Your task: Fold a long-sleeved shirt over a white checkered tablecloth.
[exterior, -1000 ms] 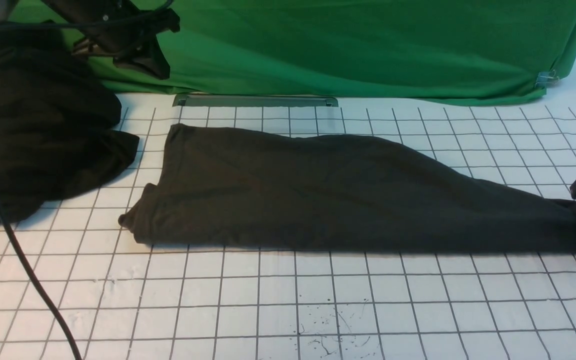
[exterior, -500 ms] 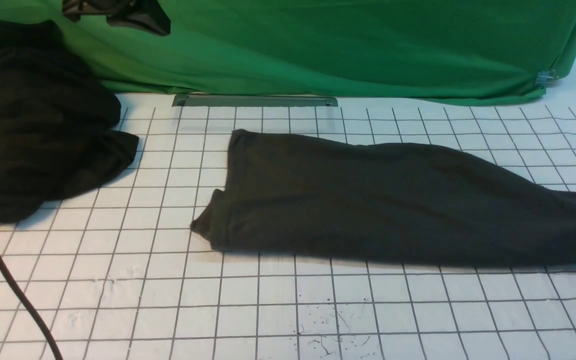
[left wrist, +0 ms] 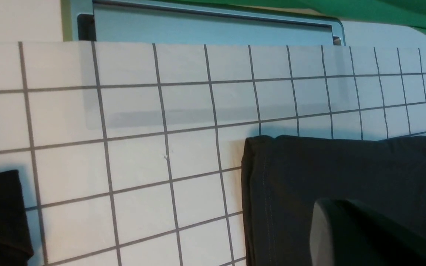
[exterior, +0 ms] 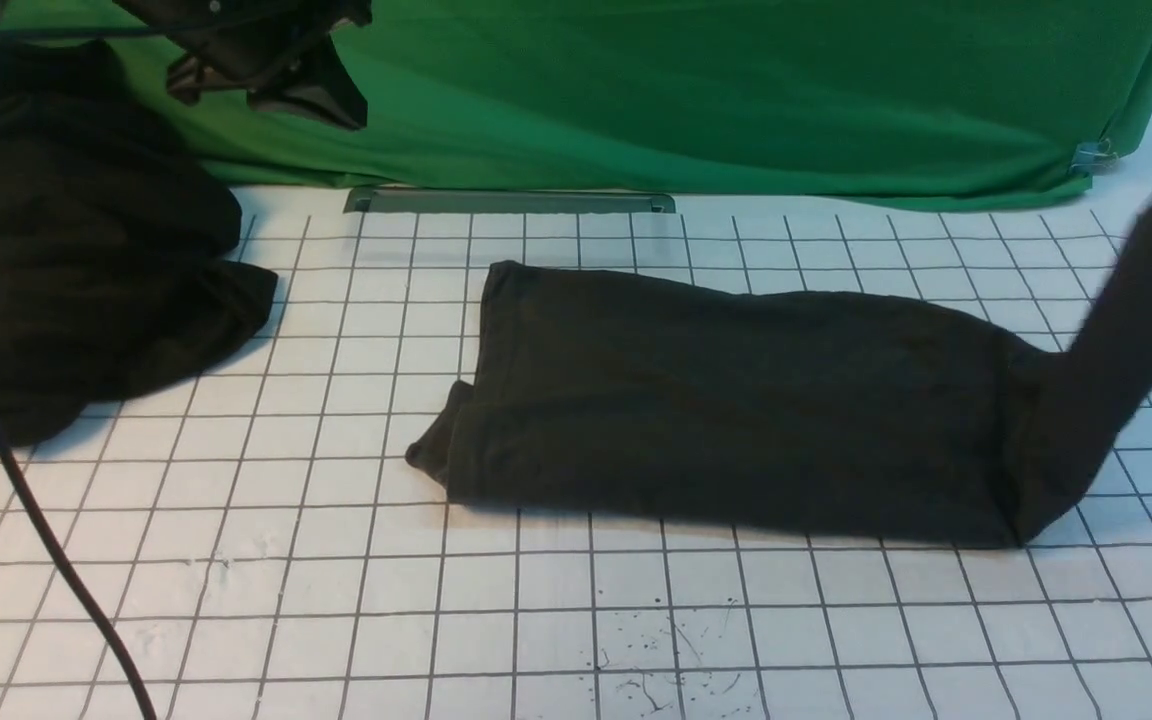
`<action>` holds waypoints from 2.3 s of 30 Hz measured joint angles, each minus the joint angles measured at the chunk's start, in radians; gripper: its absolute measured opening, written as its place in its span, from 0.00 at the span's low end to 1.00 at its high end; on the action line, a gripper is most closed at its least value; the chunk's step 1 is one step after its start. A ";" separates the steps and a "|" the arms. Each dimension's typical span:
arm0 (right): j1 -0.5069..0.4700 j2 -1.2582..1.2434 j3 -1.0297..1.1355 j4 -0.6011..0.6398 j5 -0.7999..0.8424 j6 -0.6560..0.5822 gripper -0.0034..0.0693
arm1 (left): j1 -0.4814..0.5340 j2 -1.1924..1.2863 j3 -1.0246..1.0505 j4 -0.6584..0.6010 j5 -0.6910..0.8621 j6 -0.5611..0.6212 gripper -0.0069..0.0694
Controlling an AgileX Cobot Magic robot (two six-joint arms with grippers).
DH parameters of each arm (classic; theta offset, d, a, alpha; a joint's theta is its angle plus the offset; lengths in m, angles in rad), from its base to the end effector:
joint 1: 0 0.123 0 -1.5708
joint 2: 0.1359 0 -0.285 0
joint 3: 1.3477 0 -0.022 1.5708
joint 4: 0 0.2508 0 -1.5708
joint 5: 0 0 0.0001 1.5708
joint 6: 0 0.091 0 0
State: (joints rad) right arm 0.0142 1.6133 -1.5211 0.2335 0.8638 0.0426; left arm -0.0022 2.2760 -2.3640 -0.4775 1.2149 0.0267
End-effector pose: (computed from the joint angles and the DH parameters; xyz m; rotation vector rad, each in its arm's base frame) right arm 0.3599 0.0211 0.3566 0.1402 2.4278 0.3096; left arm 0.4998 -0.0403 0.3093 -0.0211 2.5430 -0.6302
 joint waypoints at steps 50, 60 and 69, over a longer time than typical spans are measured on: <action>0.238 0.182 0.037 -0.083 0.293 -0.075 0.05 | -0.207 -0.083 0.345 -0.110 -0.088 0.125 0.09; 0.237 0.182 0.210 -0.087 0.197 -0.099 0.04 | -0.267 0.088 0.351 0.098 -0.096 0.005 0.09; 0.236 0.181 0.211 -0.088 0.196 -0.110 0.05 | -0.266 -0.071 0.355 0.151 -0.066 -0.053 0.09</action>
State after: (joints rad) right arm 0.2502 1.7943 -1.3098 0.1454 1.0596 -0.0676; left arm -0.2679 2.2046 -2.0085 -0.3266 1.1485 -0.0261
